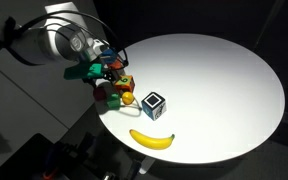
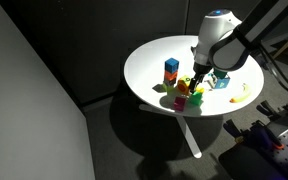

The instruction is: Pick up the green block and place it on top of the block with a number on it

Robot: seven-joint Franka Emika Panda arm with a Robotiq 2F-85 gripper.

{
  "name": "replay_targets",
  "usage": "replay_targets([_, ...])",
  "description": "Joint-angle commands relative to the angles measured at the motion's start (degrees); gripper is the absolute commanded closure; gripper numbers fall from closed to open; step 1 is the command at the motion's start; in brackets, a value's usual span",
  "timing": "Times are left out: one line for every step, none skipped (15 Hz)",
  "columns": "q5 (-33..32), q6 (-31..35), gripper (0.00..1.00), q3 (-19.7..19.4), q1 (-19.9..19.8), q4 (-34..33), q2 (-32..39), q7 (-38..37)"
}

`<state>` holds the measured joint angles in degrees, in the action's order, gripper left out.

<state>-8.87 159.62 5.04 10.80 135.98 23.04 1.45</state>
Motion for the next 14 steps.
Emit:
replay_targets([-1.17,2.50,0.00,-0.79,0.31,0.44,1.38,-0.12])
replay_targets([-1.31,2.97,0.00,-0.88,0.26,0.41,1.87,0.26])
replay_targets([-1.66,3.52,0.00,-1.11,0.27,0.27,2.47,0.72])
replay_targets([-1.94,4.03,0.00,-1.30,0.28,0.16,2.94,1.08])
replay_targets([-2.14,4.52,0.00,-1.32,0.11,-0.01,3.48,1.62])
replay_targets([-2.48,5.12,0.00,-1.41,0.00,-0.13,3.99,2.23])
replay_targets([-2.96,5.52,0.00,-1.85,0.23,-0.23,4.38,2.60])
replay_targets([-3.20,6.06,0.00,-1.87,0.12,-0.34,4.84,3.25])
replay_targets([-3.66,6.66,0.00,-2.06,0.15,-0.41,5.22,3.72])
replay_targets([-3.86,7.25,0.00,-1.89,-0.10,-0.52,5.62,4.42])
replay_targets([-4.03,7.67,0.00,-1.85,-0.20,-0.64,5.93,5.02])
replay_targets([-4.03,8.11,0.00,-1.72,-0.32,-0.74,6.24,5.54])
replay_targets([-4.00,8.68,0.00,-1.56,-0.42,-0.78,6.54,6.01])
replay_targets([-4.00,9.21,0.00,-1.54,-0.39,-0.81,6.85,6.40])
